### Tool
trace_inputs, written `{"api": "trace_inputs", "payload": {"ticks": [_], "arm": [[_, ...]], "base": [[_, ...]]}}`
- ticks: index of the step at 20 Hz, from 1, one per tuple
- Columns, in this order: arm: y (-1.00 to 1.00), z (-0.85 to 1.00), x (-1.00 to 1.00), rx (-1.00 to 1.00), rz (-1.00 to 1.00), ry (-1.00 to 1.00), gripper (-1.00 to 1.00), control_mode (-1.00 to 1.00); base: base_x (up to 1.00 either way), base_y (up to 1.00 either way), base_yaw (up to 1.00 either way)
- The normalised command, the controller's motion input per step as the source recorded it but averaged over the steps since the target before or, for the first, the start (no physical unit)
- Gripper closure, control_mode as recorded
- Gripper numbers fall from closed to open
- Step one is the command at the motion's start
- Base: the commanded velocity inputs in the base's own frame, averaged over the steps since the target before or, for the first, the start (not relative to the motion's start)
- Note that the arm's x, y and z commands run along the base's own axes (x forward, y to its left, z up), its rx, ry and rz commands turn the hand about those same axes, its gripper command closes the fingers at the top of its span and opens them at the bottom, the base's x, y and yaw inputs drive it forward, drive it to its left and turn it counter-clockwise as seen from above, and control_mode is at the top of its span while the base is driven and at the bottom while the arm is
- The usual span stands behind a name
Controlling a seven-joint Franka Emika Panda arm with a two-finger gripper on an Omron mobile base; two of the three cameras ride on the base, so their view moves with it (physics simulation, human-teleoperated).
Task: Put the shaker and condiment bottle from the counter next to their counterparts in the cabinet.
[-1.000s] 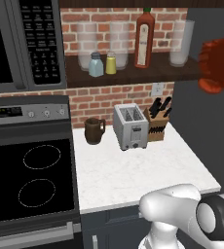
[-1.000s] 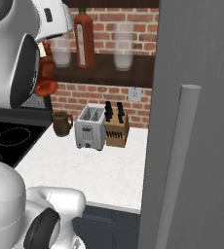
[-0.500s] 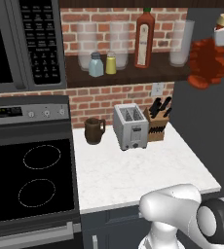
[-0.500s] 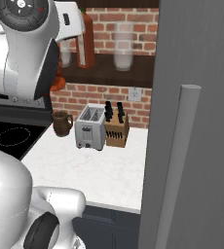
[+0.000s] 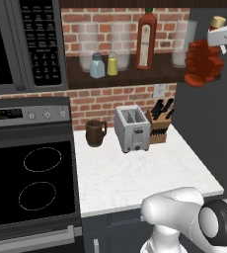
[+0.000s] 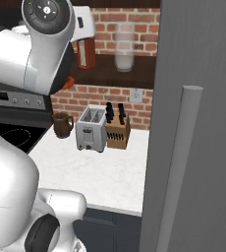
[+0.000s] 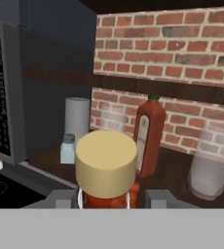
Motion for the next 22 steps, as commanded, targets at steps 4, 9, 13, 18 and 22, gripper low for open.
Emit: {"api": "trace_inputs", "payload": {"ticks": [4,9,13,18,22], "arm": [[0.00,-0.01,0.44,0.00,0.00,0.00,1.00,-1.00],[-0.06,-0.17,0.36,-0.02,0.00,0.00,1.00,-1.00],[-0.15,-0.19,0.25,-0.05,0.00,0.02,1.00,-1.00],[-0.05,0.00,0.29,0.00,0.00,0.00,1.00,-1.00],[-0.04,0.00,0.36,0.00,0.00,0.00,1.00,-1.00]], "base": [[0.00,0.00,0.00],[0.00,0.00,0.00],[0.00,0.00,0.00],[0.00,0.00,0.00],[0.00,0.00,0.00]]}}
